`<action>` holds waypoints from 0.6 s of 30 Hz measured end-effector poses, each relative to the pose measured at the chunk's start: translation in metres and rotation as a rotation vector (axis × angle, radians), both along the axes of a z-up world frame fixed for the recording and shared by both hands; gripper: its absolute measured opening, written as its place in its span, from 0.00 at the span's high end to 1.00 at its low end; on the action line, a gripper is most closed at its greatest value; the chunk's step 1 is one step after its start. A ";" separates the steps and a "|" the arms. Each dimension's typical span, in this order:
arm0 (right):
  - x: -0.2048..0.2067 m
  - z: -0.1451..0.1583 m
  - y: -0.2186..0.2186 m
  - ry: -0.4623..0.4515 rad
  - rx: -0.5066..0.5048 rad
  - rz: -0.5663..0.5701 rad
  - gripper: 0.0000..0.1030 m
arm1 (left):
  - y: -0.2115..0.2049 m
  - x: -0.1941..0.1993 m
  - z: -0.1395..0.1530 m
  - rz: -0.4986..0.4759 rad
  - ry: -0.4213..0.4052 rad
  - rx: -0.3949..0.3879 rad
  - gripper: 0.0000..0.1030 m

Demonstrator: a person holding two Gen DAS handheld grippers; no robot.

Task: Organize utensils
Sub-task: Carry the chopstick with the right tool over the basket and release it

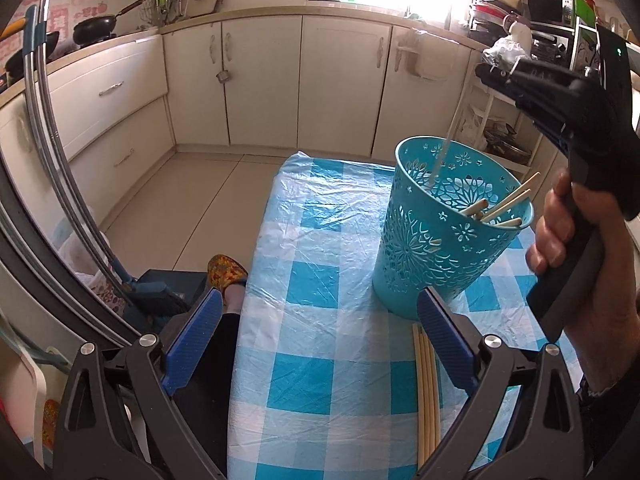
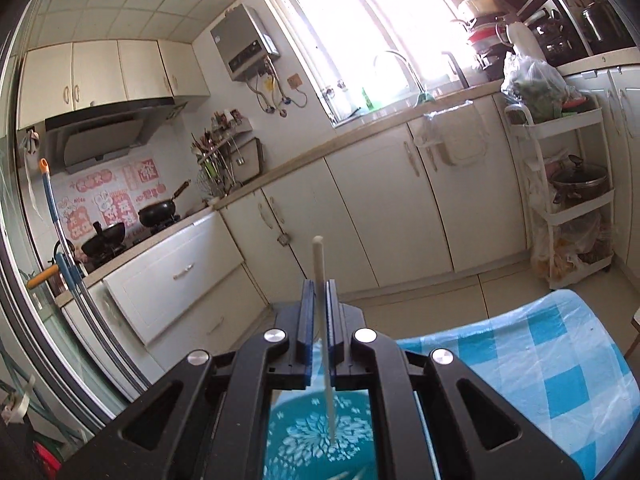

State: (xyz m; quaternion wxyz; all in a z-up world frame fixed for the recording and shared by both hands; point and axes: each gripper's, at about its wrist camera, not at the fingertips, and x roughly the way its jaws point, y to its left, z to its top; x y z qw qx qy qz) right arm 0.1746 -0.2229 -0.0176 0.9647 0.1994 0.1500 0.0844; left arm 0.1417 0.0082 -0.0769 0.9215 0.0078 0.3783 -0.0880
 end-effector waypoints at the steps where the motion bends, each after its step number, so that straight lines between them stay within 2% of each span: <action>1: -0.004 -0.001 0.001 0.006 -0.010 0.007 0.94 | -0.001 -0.001 0.000 -0.001 -0.001 0.001 0.09; 3: -0.013 -0.001 0.003 0.015 -0.035 0.020 0.91 | -0.001 -0.002 0.002 -0.002 -0.003 0.003 0.09; 5: -0.025 0.001 0.002 0.016 -0.049 0.023 0.84 | -0.001 -0.004 0.003 -0.003 -0.004 0.001 0.09; 8: -0.053 0.006 -0.004 -0.002 -0.058 0.014 0.82 | 0.001 -0.008 0.006 -0.002 -0.010 -0.001 0.09; 10: -0.079 0.011 -0.011 -0.018 -0.061 -0.007 0.77 | 0.001 -0.012 0.007 -0.003 -0.013 0.002 0.09; 12: -0.102 0.011 -0.016 -0.018 -0.059 -0.034 0.68 | 0.002 -0.015 0.008 -0.002 -0.014 0.003 0.09; 14: -0.122 0.003 -0.017 0.012 -0.066 -0.059 0.62 | 0.003 -0.019 0.009 -0.003 -0.011 -0.001 0.09; 16: -0.137 -0.018 -0.010 0.098 -0.091 -0.055 0.62 | 0.003 -0.023 0.006 -0.002 -0.004 0.000 0.09; 18: -0.141 -0.050 0.003 0.227 -0.116 -0.006 0.62 | 0.004 -0.026 0.003 -0.002 0.008 -0.002 0.09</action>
